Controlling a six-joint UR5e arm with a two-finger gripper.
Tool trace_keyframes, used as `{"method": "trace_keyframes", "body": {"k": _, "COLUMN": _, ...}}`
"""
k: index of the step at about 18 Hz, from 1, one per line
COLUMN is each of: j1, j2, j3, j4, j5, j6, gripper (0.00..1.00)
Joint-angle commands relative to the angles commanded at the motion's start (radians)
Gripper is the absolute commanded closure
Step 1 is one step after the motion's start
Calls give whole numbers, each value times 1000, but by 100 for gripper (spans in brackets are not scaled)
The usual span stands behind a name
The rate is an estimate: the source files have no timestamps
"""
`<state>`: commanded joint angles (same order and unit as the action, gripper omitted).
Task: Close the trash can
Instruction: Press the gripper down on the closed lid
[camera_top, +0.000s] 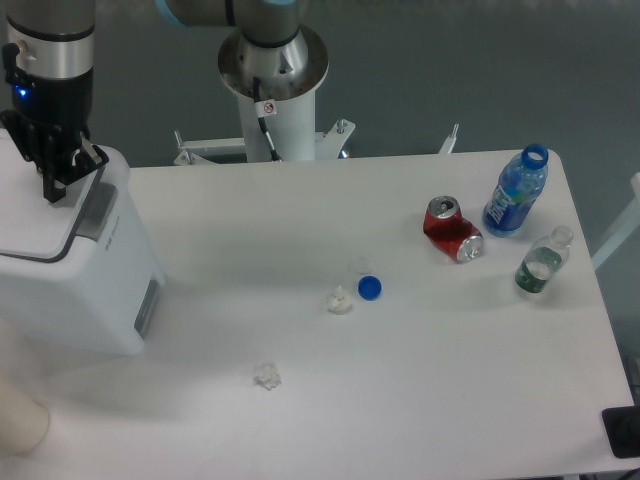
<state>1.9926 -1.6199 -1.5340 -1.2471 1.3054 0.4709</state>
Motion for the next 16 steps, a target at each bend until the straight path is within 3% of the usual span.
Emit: {"method": "trace_keyframes", "body": {"k": 16, "j1": 0, "j2": -17, "j3": -6, "j4": 2, "j5": 2, "j6": 0, "gripper": 100}}
